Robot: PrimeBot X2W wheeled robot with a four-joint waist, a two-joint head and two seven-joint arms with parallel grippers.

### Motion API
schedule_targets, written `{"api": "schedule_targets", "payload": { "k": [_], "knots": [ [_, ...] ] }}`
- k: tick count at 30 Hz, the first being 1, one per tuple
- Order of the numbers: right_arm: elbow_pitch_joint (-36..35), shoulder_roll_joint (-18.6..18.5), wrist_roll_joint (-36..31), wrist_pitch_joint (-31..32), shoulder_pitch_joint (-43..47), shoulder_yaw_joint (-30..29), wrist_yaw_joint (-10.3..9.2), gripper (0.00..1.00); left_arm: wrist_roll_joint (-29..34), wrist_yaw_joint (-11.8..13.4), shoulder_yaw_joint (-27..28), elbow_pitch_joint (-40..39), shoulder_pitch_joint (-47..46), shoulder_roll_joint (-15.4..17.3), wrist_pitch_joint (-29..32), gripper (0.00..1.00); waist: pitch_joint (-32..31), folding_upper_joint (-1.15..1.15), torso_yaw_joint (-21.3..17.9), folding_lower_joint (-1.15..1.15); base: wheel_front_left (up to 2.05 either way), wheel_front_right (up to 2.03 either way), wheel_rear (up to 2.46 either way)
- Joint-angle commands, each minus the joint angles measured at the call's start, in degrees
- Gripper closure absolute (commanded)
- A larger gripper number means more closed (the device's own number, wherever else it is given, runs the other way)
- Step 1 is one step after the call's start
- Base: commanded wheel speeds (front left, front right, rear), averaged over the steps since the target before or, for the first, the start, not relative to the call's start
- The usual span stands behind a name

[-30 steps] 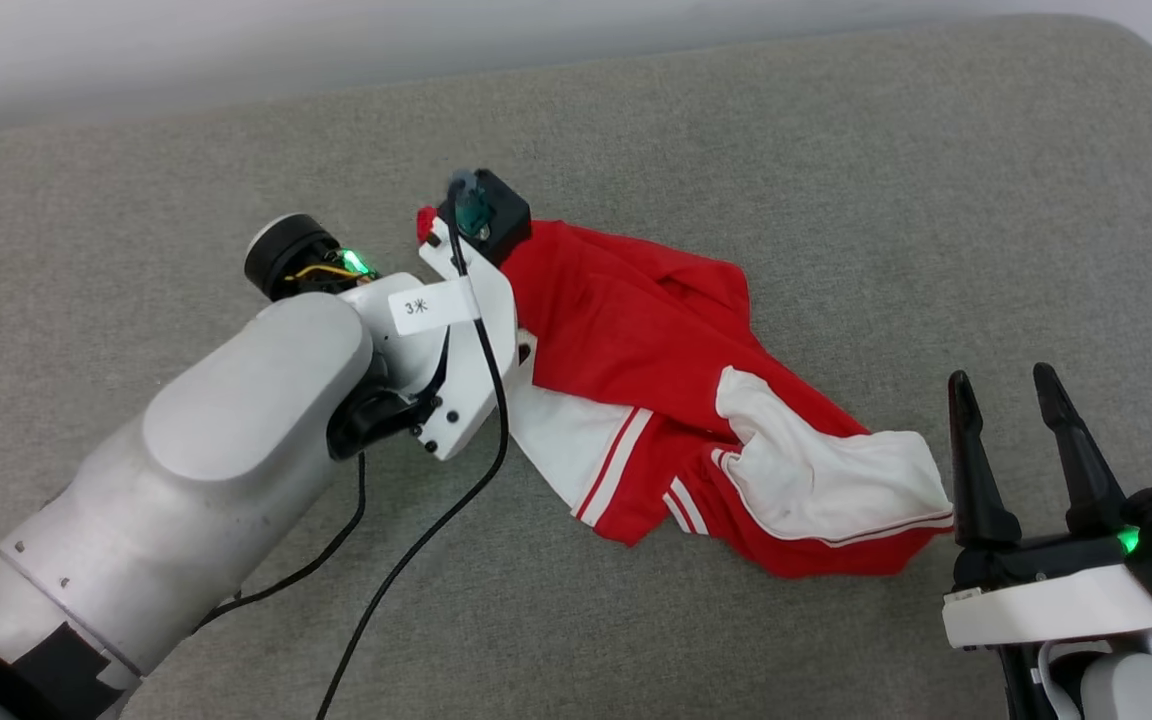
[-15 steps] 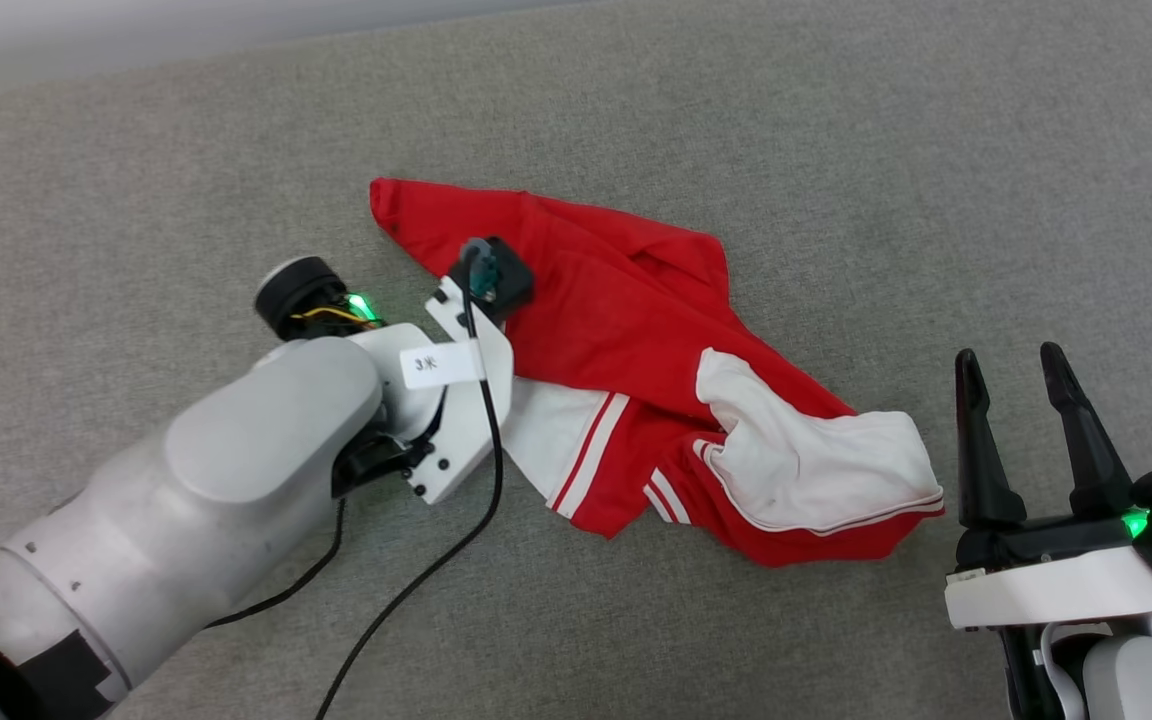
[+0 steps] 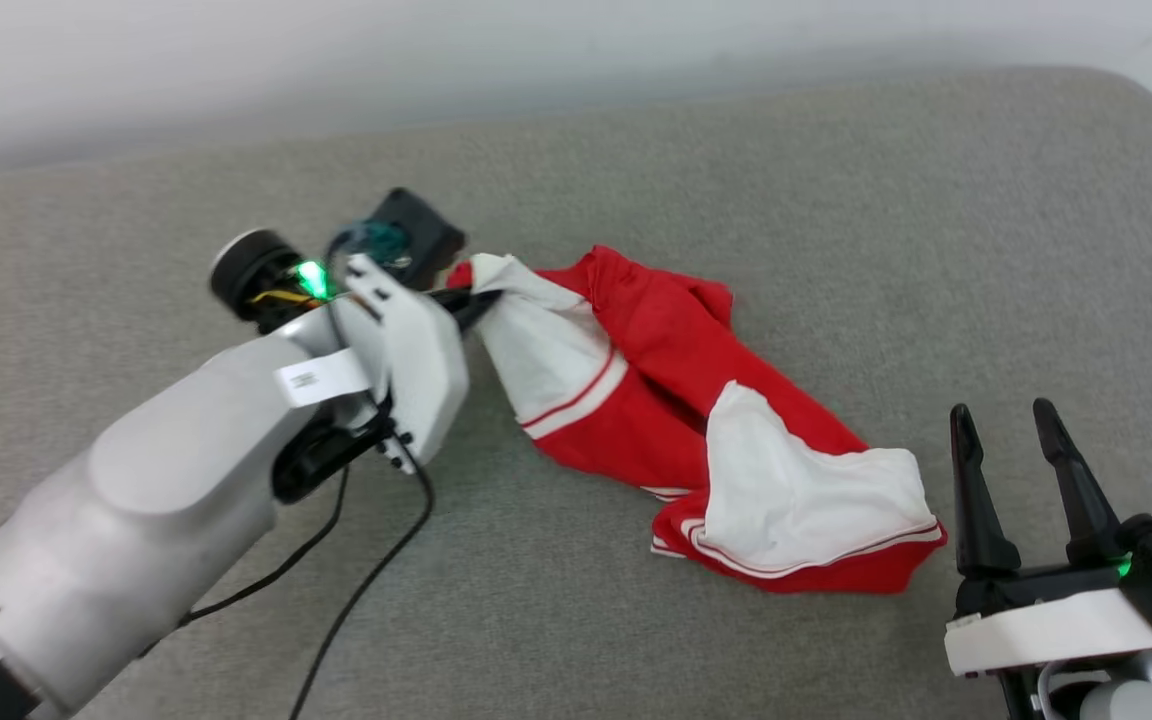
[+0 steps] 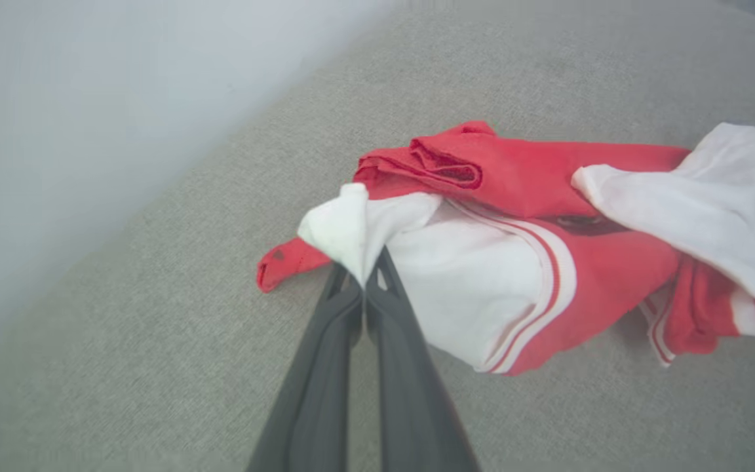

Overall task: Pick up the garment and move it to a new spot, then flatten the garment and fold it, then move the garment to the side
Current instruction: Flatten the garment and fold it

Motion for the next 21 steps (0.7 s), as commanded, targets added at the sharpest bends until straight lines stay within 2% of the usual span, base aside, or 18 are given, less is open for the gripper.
{"api": "schedule_targets", "payload": {
  "k": [1, 13, 17, 21],
  "knots": [
    [0.12, 0.08, -0.40, -0.14, 0.73, -0.13, -0.04, 0.00, -0.71, 1.56, 1.13, -1.42, 1.88, 1.86, -1.29, 1.00, -2.24, 0.00, 1.86, 0.00, 0.00, 0.00, 0.00],
    [0.36, 0.07, -0.85, -0.14, 3.73, -0.98, -0.04, 0.00, -9.93, 14.06, 7.74, -11.45, 19.44, 17.35, -7.71, 1.00, -5.71, 0.00, 4.78, 0.00, 0.00, 0.00, 0.00],
    [0.48, 0.08, -1.09, -0.14, 3.88, -1.09, -0.04, 0.00, -13.67, 16.40, 8.79, -10.65, 25.74, 19.86, -10.03, 1.00, -5.67, 0.00, 5.29, 0.00, 0.00, 0.00, 0.00],
    [0.44, 0.08, -1.49, -0.14, 3.40, -0.90, -0.04, 0.00, -16.39, 16.74, 8.96, -6.63, 29.94, 19.41, -11.37, 1.00, -5.09, 0.00, 5.65, 0.00, 0.00, 0.00, 0.00]
  ]
}}
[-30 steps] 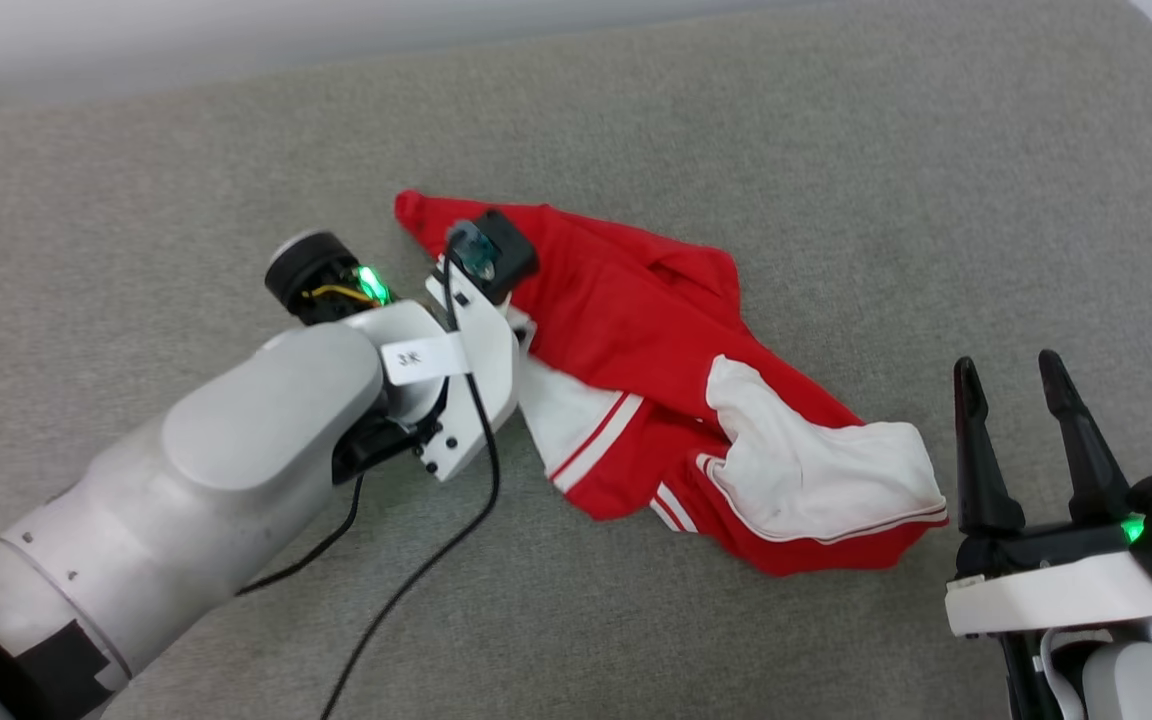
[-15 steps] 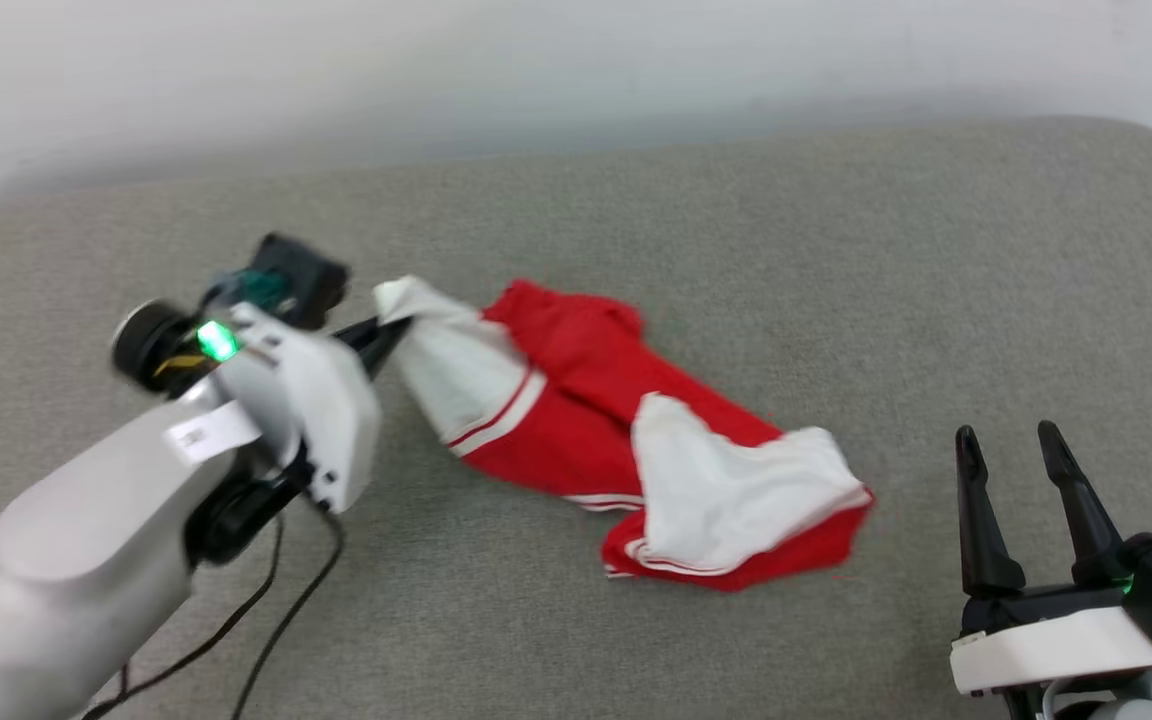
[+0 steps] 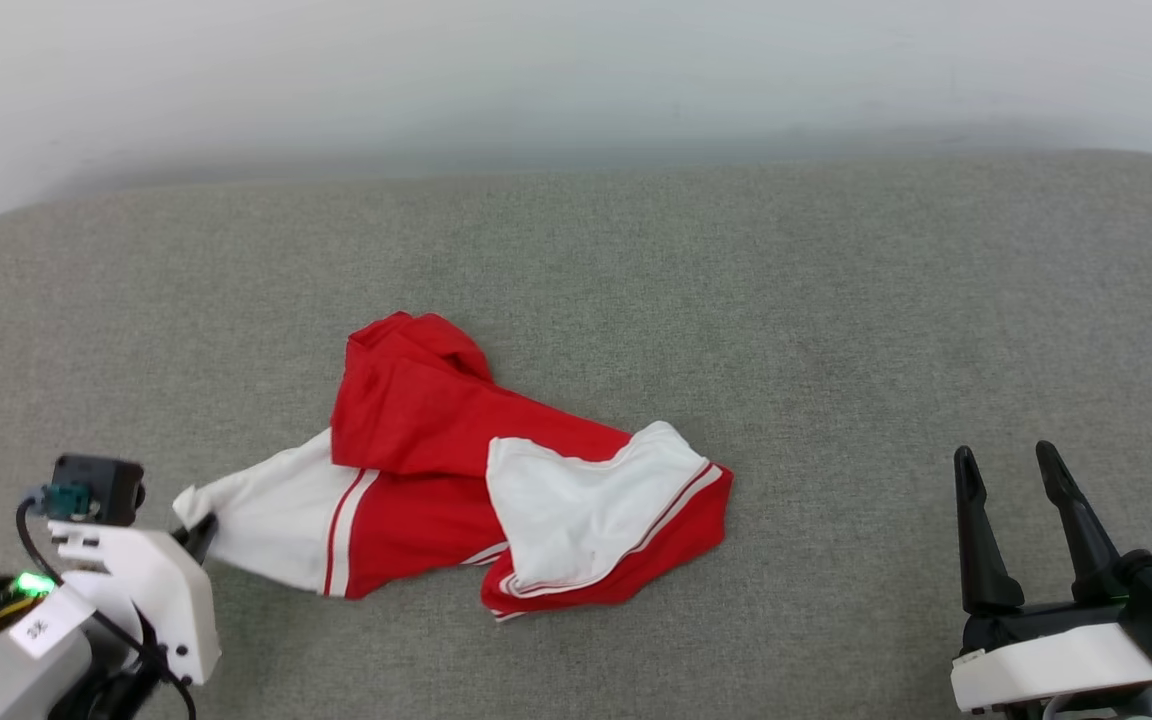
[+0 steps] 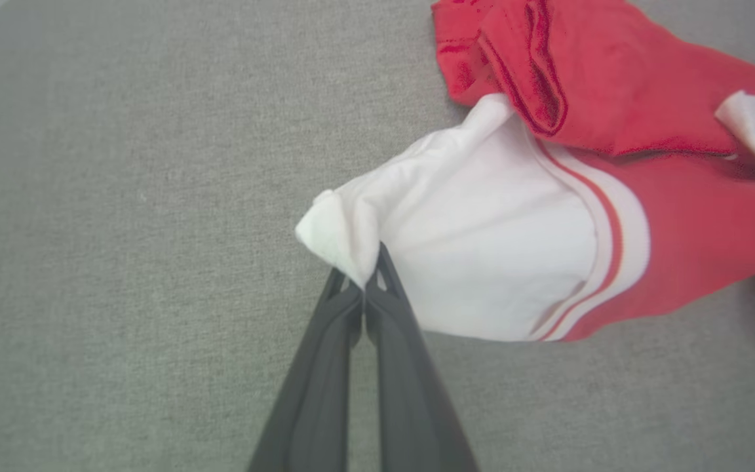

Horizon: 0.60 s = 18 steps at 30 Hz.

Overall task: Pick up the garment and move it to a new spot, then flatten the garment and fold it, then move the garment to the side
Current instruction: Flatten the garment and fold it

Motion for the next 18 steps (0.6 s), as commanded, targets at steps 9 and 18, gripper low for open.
{"api": "schedule_targets", "payload": {
  "k": [9, 18],
  "knots": [
    [0.05, 0.07, -1.04, -0.14, -1.15, -0.73, -0.04, 0.00, -3.04, -3.69, -0.99, 11.82, 3.84, -6.54, -1.53, 1.00, 1.25, 0.00, 0.75, 0.01, 0.00, 0.00, 0.00],
    [-1.66, 0.06, -3.06, -0.14, -2.46, -1.51, -0.04, 0.00, 2.33, -1.20, 1.62, 16.39, 1.59, -11.36, -12.62, 0.00, -1.42, 0.00, 2.70, 0.01, 0.00, 0.00, 0.00]
  ]
}}
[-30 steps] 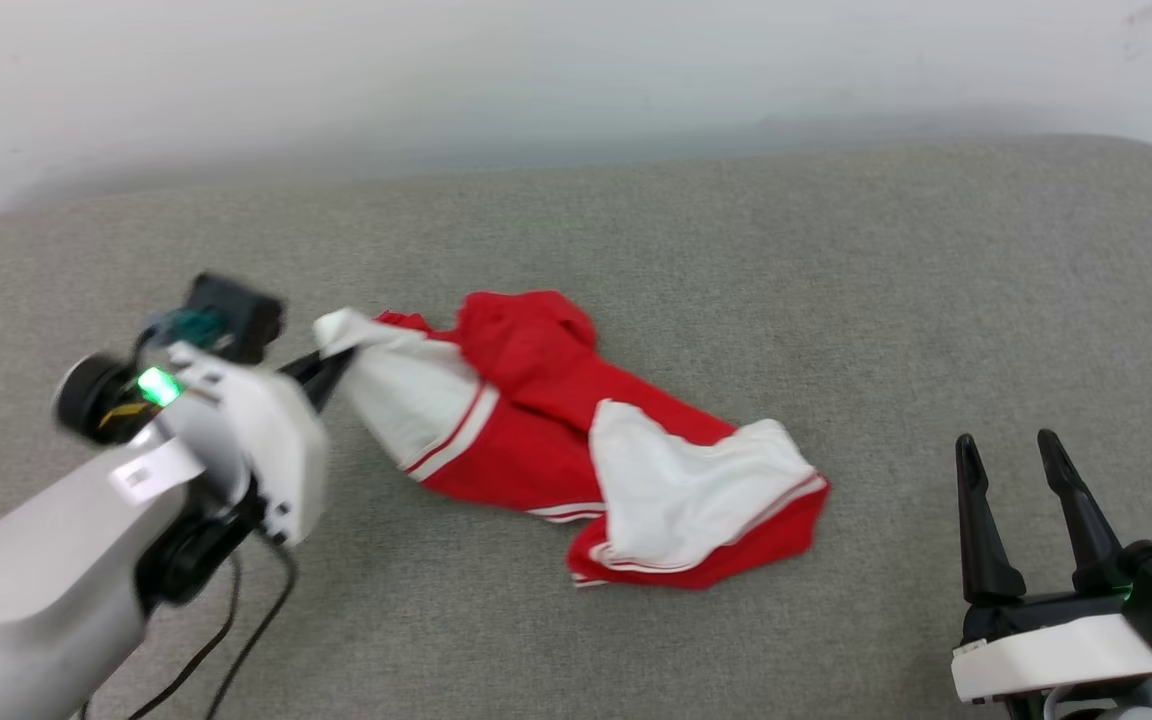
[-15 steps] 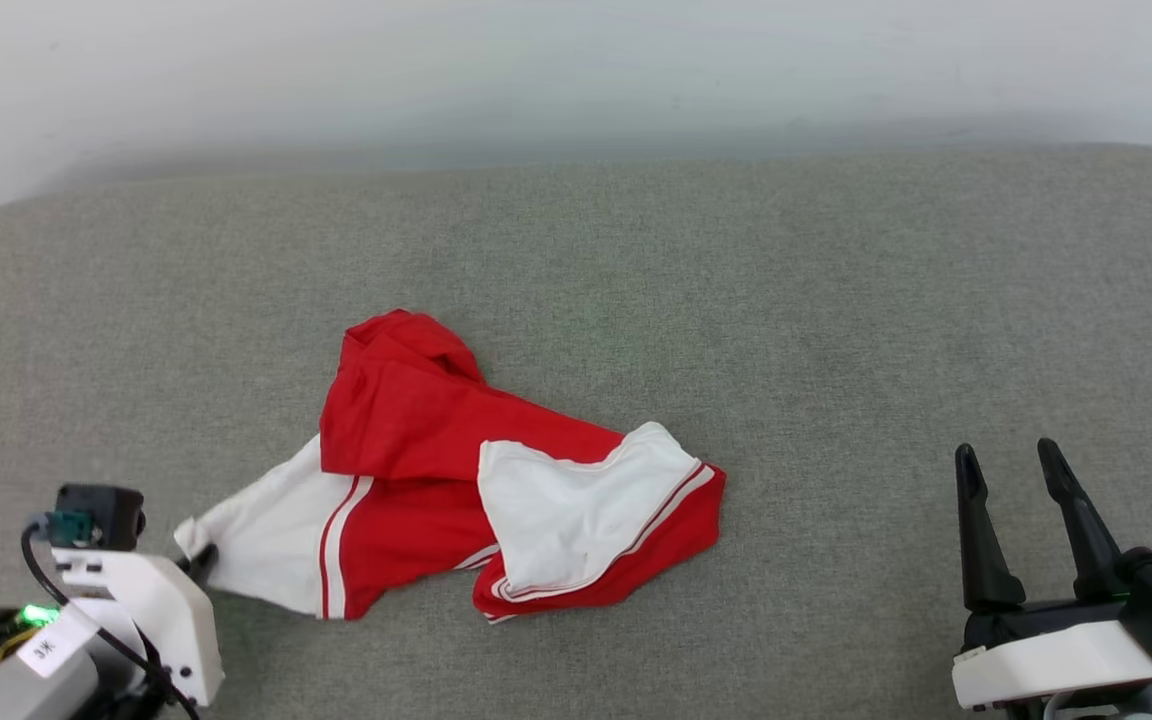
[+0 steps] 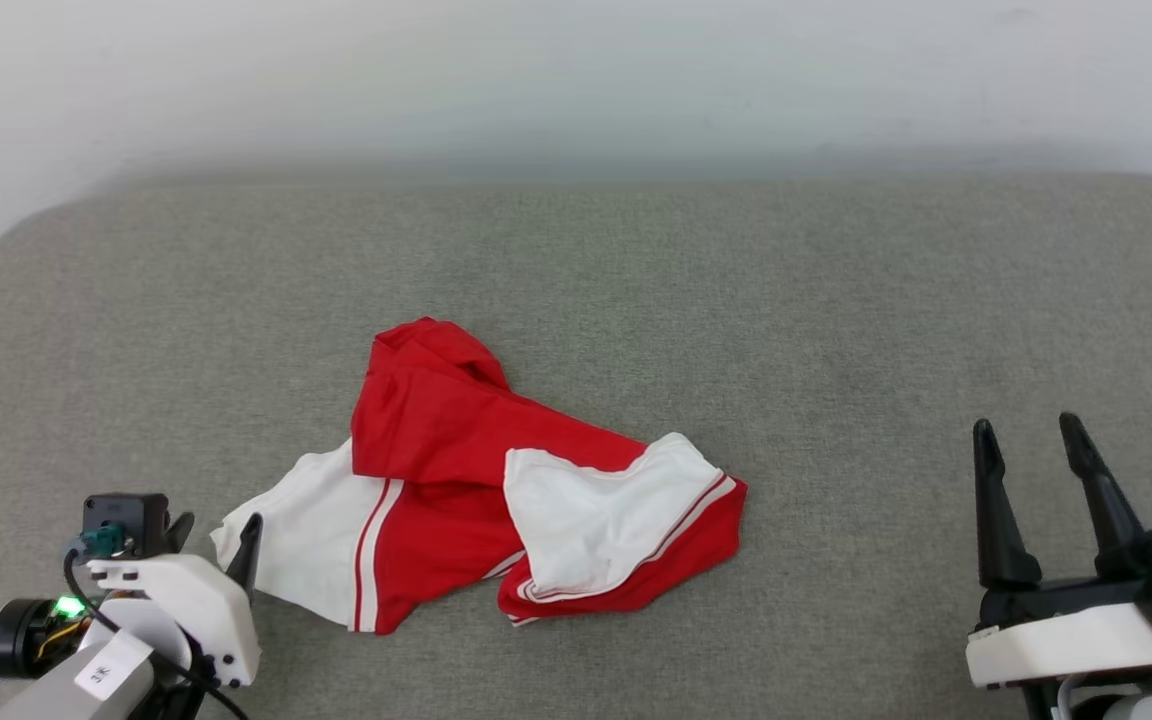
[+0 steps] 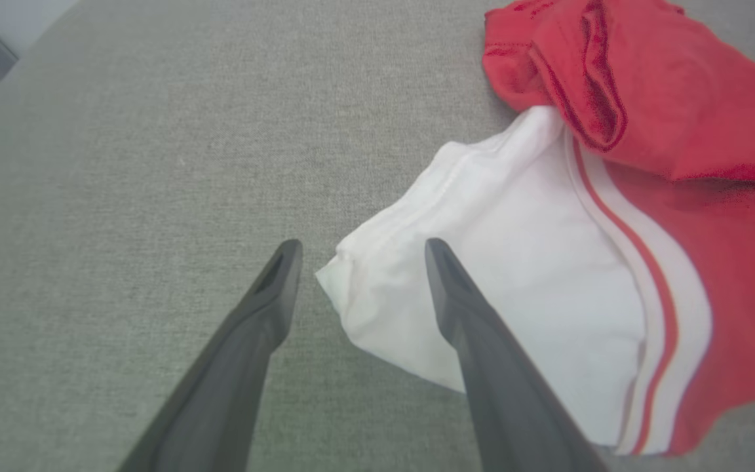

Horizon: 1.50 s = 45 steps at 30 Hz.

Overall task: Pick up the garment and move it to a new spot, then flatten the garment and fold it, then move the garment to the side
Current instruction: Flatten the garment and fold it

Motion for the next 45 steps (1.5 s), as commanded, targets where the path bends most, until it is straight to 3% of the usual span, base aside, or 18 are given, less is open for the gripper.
{"api": "schedule_targets", "payload": {
  "k": [1, 9, 15, 19, 24, 33, 38, 45],
  "knots": [
    [-1.17, 0.08, -1.00, -0.14, -1.25, -0.38, -0.04, 0.00, 2.34, 1.56, 1.17, -0.70, -0.79, -0.80, -1.21, 0.00, -1.18, 0.00, 1.16, 0.01, 0.00, 0.00, 0.00],
    [-4.83, -1.14, -3.58, -0.13, -6.49, 0.99, -0.04, 0.00, 16.10, 9.26, 13.64, -12.54, 4.57, -3.28, -1.57, 0.00, -2.81, 0.00, 3.47, 0.01, 0.00, 0.00, 0.00],
    [-4.21, -8.10, -2.42, -0.13, -13.16, 8.09, -0.04, 0.00, 28.85, 14.65, 24.25, -24.50, 13.13, -7.71, -1.60, 0.00, -3.38, 0.00, 5.23, 0.01, 0.00, 0.00, 0.00],
    [-0.84, -13.85, 0.94, -0.13, -17.92, 16.40, -0.05, 0.00, 35.68, 15.29, 29.49, -30.14, 18.03, -11.42, -1.59, 0.00, -3.51, 0.00, 6.39, 0.01, 0.00, 0.00, 0.00],
    [2.93, -22.27, 8.48, 6.29, -25.10, 30.05, -0.05, 0.00, 41.89, 13.17, 33.90, -33.38, 22.45, -15.84, -1.60, 0.00, -3.11, 0.00, 7.91, 0.01, 0.00, 0.00, 0.00],
    [2.73, -35.75, 28.59, 30.08, -37.74, 53.99, -0.06, 0.00, 48.56, 7.58, 39.72, -33.41, 24.99, -22.78, -1.60, 0.00, -0.49, 0.00, 10.41, 0.01, 0.00, 0.00, 0.00],
    [4.32, -38.93, 36.55, 40.88, -43.23, 61.57, -0.05, 0.00, 51.41, 4.86, 41.94, -32.88, 23.90, -26.05, -1.60, 0.00, 2.03, 0.00, 11.95, 0.01, 0.00, 0.00, 0.00],
    [10.24, -38.31, 41.24, 47.07, -48.96, 68.95, -0.05, 0.00, 54.57, 1.14, 44.15, -32.06, 21.87, -30.70, -1.61, 0.00, 6.53, 0.00, 14.45, 0.01, 0.00, 0.00, 0.00]
  ]
}}
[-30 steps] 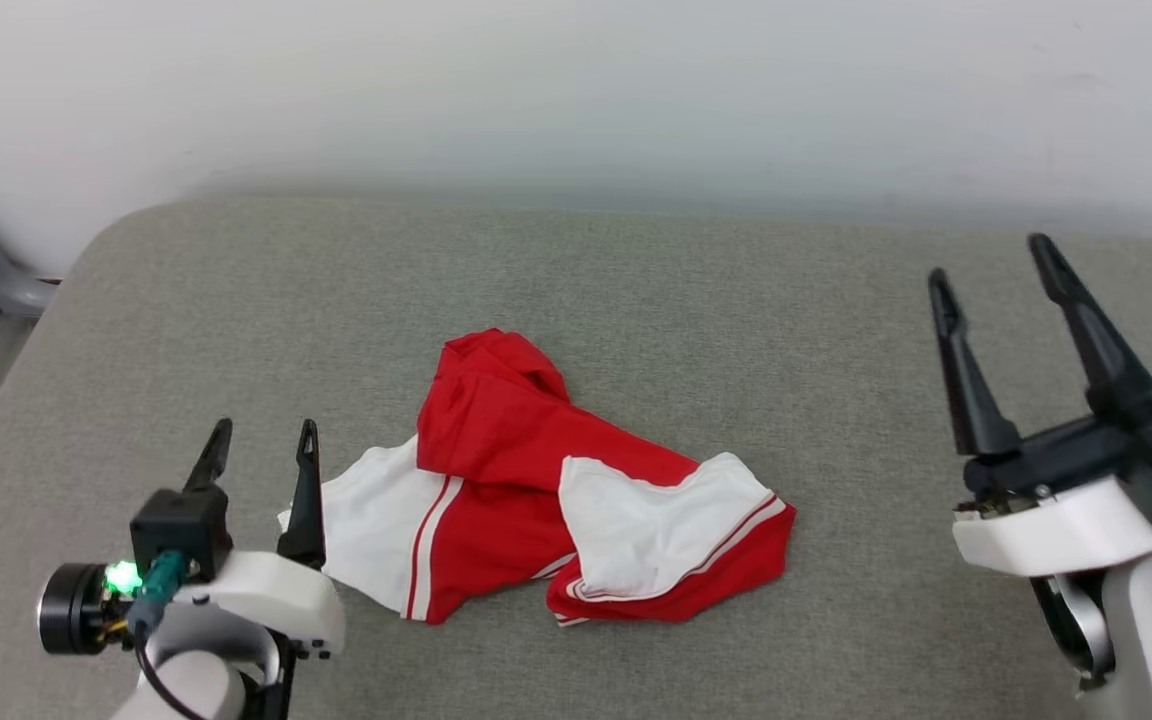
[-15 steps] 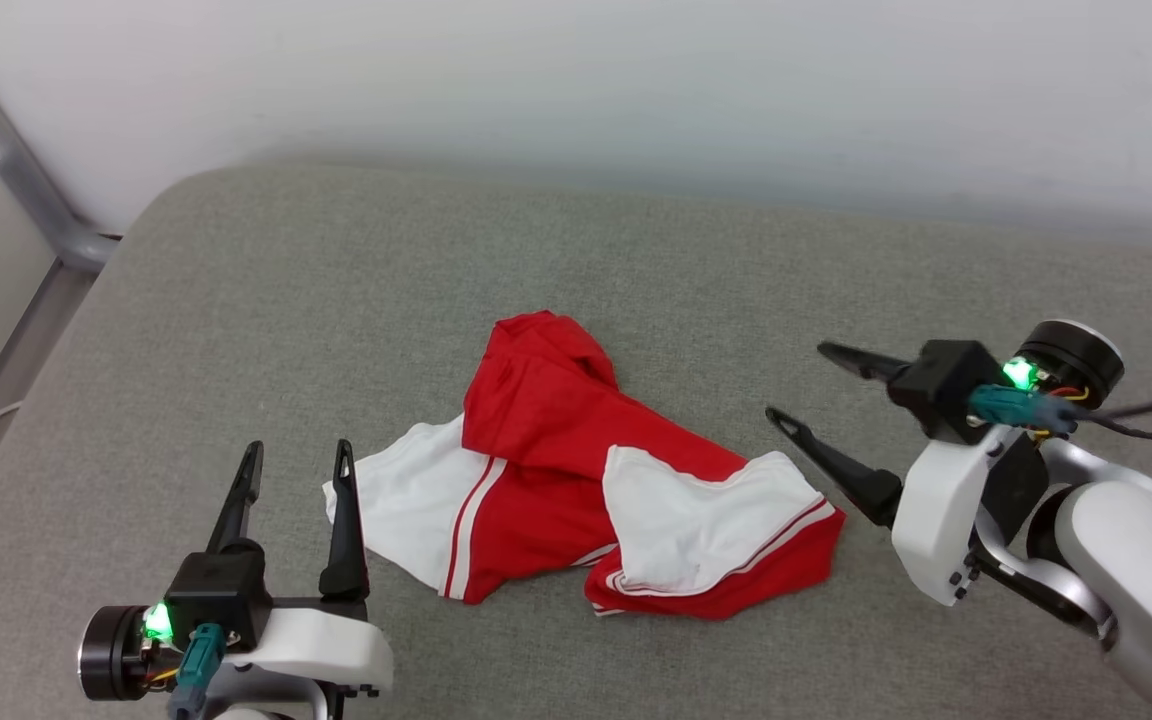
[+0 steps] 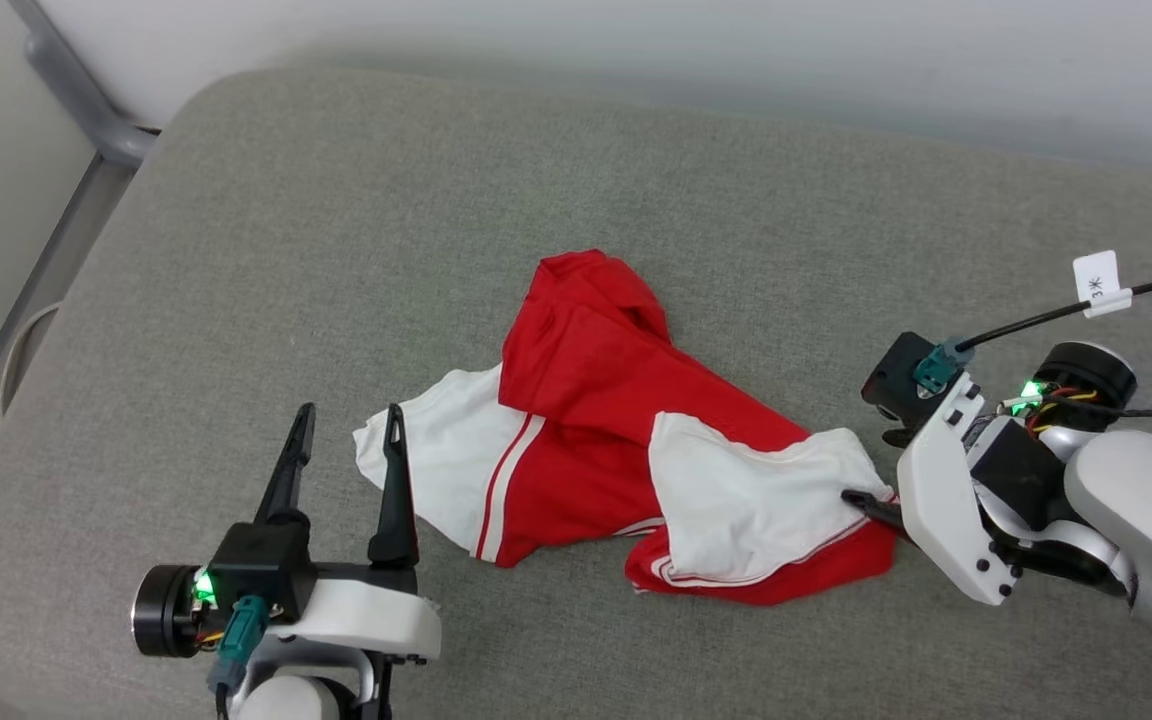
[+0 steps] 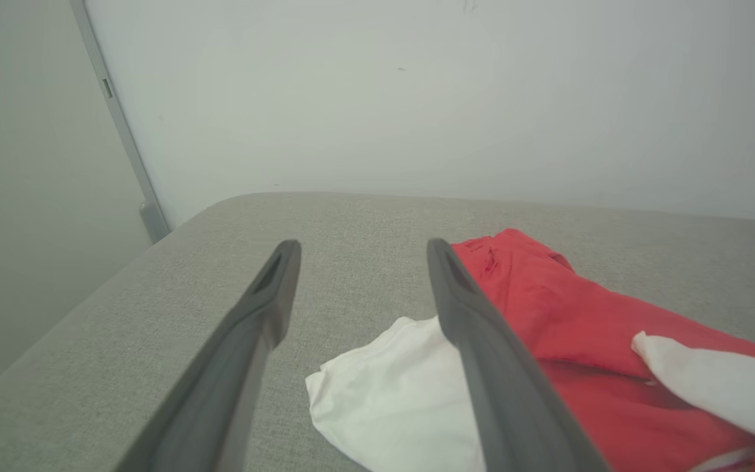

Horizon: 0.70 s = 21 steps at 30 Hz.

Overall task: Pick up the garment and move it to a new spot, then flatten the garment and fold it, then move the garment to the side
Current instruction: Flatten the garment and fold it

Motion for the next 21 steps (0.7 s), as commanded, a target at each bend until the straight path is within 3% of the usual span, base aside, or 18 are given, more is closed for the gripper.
{"api": "schedule_targets", "payload": {
  "k": [1, 7, 11, 12, 13, 14, 21],
  "knots": [
    [1.65, 0.72, 0.28, 0.19, -1.38, 1.38, -0.06, 0.00, 0.76, -0.75, 0.56, 0.19, -1.18, -0.99, -0.15, 0.00, 2.18, 0.00, 1.52, -0.01, 0.00, 0.00, 0.00],
    [8.56, 2.93, 1.91, 0.18, -0.41, 7.45, -0.05, 0.00, 2.76, -3.51, 2.25, 1.22, -2.64, -3.91, -0.15, 0.00, 4.85, 0.00, 3.05, -0.01, 0.00, 0.00, 0.00],
    [9.25, 3.80, 1.87, -2.79, 0.64, 9.27, -0.04, 0.00, 3.80, -4.66, 3.53, 1.86, -2.53, -4.89, -0.15, 0.00, 4.93, 0.00, 2.98, -0.01, 0.00, 0.00, 0.00],
    [9.13, 4.01, 1.75, -4.34, 0.03, 9.26, -0.04, 0.27, 4.01, -4.92, 4.01, 2.04, -2.32, -5.11, -0.15, 0.00, 4.68, 0.00, 2.68, -0.01, 0.00, 0.00, 0.00],
    [9.00, 4.07, 1.33, -6.21, -0.92, 9.15, -0.04, 0.92, 4.17, -5.16, 4.33, 2.29, -2.11, -5.31, -0.15, 0.00, 4.41, 0.00, 2.36, -0.01, 0.00, 0.00, 0.00],
    [8.97, 3.99, 1.01, -8.00, -2.09, 9.01, -0.07, 1.00, 4.44, -5.42, 4.59, 2.52, -1.96, -5.46, -0.15, 0.00, 4.06, 0.00, 1.98, -0.01, 0.00, 0.00, 0.00],
    [11.24, 4.61, 1.98, -22.34, -8.28, 6.29, -0.07, 1.00, 5.43, -6.71, 6.39, 3.29, -1.23, -5.98, -0.15, 0.00, 1.02, 0.00, -0.59, -0.01, 0.00, 0.00, 0.00]
  ]
}}
